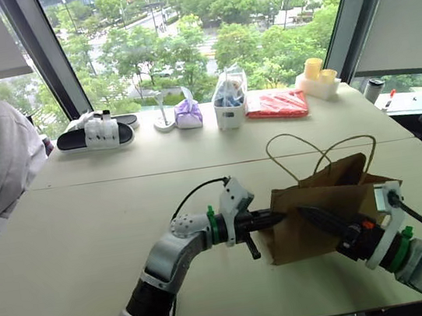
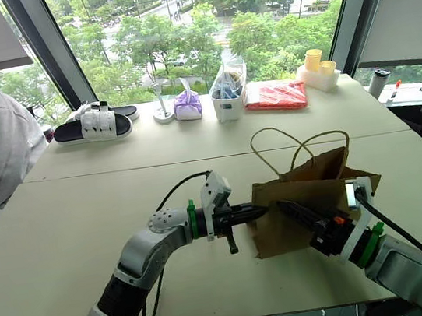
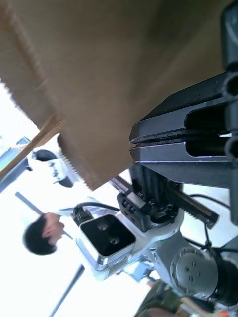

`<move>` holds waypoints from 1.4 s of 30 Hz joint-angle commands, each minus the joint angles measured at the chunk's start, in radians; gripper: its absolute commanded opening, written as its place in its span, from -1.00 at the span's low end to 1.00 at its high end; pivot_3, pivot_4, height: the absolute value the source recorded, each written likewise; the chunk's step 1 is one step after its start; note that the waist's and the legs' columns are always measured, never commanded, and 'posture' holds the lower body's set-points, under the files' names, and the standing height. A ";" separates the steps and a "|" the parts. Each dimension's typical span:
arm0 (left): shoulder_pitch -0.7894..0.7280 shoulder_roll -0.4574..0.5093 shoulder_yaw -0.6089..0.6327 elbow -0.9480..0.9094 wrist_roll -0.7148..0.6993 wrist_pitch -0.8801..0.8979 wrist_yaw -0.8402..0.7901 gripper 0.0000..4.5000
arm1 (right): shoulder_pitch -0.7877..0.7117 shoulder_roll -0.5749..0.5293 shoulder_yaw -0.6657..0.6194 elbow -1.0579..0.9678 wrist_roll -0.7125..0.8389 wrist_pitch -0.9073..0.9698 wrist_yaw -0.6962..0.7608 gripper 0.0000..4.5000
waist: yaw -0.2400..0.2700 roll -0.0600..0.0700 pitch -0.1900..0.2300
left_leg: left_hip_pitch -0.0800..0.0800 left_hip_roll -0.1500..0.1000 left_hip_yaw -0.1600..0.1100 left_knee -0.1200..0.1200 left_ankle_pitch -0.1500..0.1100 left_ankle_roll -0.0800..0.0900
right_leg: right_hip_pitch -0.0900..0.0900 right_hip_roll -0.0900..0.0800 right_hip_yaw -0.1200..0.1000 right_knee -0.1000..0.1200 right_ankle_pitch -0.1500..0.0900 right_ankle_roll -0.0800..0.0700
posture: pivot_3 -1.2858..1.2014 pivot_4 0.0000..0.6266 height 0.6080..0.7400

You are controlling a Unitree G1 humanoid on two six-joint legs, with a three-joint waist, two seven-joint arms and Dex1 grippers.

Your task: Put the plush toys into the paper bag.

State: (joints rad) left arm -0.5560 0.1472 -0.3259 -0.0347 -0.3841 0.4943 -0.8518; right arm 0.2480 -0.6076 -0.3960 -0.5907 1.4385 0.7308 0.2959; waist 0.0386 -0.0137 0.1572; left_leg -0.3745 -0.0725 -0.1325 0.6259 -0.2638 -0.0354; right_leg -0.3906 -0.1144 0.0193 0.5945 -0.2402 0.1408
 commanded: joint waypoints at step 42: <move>0.084 0.341 0.370 -0.032 -0.125 0.104 -0.138 0.95 | 0.294 -0.144 -0.201 -0.086 -0.003 0.027 0.205 -1.00 | -0.016 0.001 -0.001 | 0.001 0.001 -0.003 -0.001 -0.002 0.003 | 0.000 0.001 0.001 0.001 0.000 0.001 | 0.03 -0.52 1.00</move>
State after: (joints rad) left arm -0.5073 0.4634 0.0099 0.0172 -0.4689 0.5472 -0.9955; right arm 0.5245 -0.7324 -0.5412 -0.6457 1.4258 0.7525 0.4578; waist 0.0230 -0.0125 0.1566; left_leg -0.3731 -0.0713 -0.1354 0.6250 -0.2657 -0.0324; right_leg -0.3911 -0.1133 0.0202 0.5954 -0.2402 0.1417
